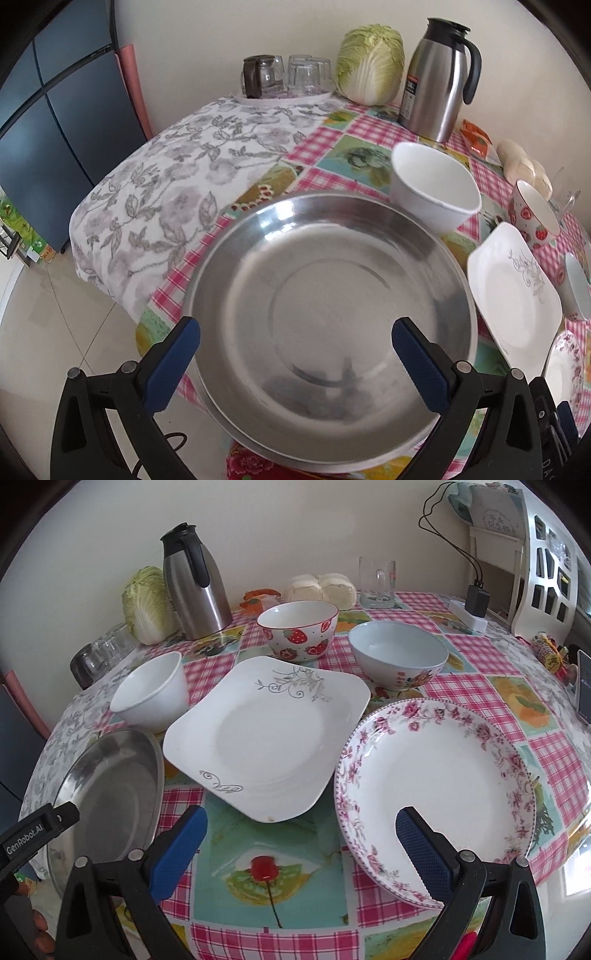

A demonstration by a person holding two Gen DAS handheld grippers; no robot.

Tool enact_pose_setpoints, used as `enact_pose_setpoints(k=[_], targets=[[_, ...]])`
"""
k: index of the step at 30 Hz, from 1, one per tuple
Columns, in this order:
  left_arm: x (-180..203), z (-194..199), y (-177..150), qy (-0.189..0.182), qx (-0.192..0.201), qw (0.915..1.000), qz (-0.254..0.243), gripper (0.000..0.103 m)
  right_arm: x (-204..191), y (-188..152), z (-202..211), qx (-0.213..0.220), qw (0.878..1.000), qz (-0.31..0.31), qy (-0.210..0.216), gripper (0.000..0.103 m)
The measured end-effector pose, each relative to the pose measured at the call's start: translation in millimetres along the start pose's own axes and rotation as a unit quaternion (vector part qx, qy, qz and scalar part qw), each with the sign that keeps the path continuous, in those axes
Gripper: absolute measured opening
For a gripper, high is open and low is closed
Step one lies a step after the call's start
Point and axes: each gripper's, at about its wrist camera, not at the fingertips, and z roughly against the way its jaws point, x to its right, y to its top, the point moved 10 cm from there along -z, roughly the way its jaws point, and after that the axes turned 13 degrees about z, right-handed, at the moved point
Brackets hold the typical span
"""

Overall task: Organize plates and bowls
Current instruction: 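Move the left gripper to the steel basin rim and close on it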

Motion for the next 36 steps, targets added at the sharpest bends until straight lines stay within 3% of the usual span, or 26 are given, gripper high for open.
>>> enact_pose_setpoints(k=[7, 12, 17, 21, 23, 26, 28, 30, 34, 36], targets=[[-18.5, -14.6, 15.1, -0.023, 0.004, 0.9993, 0.028, 0.103, -29.4, 3.1, -4.3, 0.002, 0.999, 0.007, 0.034, 0.103], [-32.3, -15.7, 27.8, -0.03, 0.033, 0.9974, 0.056, 0.103, -53.8, 3.9, -7.9, 0.007, 0.998, 0.015, 0.067, 0.103], [-45.0, -28.3, 28.0, -0.046, 0.0, 0.9951, 0.088, 0.103, -79.0, -1.1, -17.6, -0.01, 0.994, 0.024, 0.11, 0.103], [-60.0, -35.9, 27.4, -0.035, -0.006, 0.9932, 0.111, 0.103, -95.7, -1.3, -19.8, -0.009, 0.99, 0.033, 0.135, 0.101], [-64.6, -41.8, 26.0, -0.031, -0.014, 0.9925, 0.118, 0.101, -101.8, -0.3, -19.0, -0.006, 0.988, 0.031, 0.152, 0.085], [-69.5, -49.8, 23.7, -0.025, -0.025, 0.9919, 0.122, 0.081, -108.0, -2.6, -23.1, -0.014, 0.984, 0.023, 0.174, 0.067], [-72.3, -54.7, 22.3, -0.019, -0.03, 0.9917, 0.123, 0.073, -108.7, -4.6, -28.1, -0.023, 0.984, 0.02, 0.176, 0.056], [-74.3, -58.6, 22.1, -0.02, -0.033, 0.9912, 0.127, 0.065, -108.6, -5.3, -32.2, -0.028, 0.983, 0.014, 0.18, 0.053], [-77.9, -63.7, 23.0, -0.02, -0.035, 0.9901, 0.134, 0.056, -107.2, -4.7, -38.9, -0.034, 0.982, 0.003, 0.185, 0.036], [-78.1, -64.9, 24.9, -0.019, -0.031, 0.9906, 0.132, 0.046, -107.5, -3.8, -41.8, -0.036, 0.982, 0.002, 0.187, 0.03]])
